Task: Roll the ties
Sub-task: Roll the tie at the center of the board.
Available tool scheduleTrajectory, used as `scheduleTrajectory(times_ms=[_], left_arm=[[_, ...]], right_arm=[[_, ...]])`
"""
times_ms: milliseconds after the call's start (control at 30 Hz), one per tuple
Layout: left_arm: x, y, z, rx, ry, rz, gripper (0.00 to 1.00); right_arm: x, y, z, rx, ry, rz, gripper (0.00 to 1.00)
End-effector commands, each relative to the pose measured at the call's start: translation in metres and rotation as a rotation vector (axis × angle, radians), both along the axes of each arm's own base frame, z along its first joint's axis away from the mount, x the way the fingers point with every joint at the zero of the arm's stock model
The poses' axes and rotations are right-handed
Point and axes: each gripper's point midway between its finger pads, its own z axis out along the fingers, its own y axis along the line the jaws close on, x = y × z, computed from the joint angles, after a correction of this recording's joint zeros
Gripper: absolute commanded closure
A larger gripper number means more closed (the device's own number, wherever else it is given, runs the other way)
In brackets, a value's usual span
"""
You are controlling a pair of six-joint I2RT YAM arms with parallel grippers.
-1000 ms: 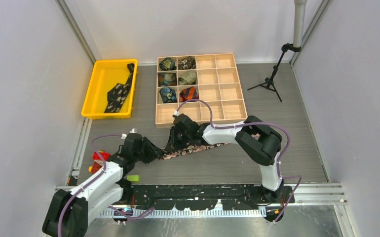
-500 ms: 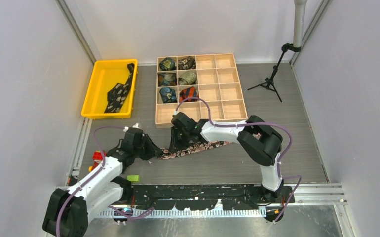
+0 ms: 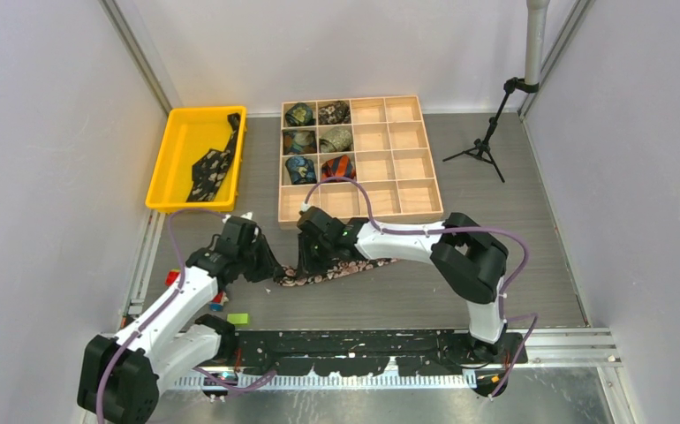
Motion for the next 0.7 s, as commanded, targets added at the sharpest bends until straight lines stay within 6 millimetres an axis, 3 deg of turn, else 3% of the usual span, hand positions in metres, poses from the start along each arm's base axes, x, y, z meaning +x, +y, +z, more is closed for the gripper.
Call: scheduleTrajectory(times_ms=[0,433,667], left_arm=[[-0.001,0.004,0.005,0.036,0.010,-0.033,1.00],[0.002,0.003,0.016,0.041,0.017,-0.037,1.00],[0.007,0.000,0.018,0.046,0.026,-0.055,1.00]], right_arm=[[0.007,0.025,0.020,0.060,-0.036,0.005,0.82],[0.006,0.041,0.007,0.056,-0.015,0.013,0.82],[-0.001,0.061,0.010,0.140,0.039,0.020,0.82]])
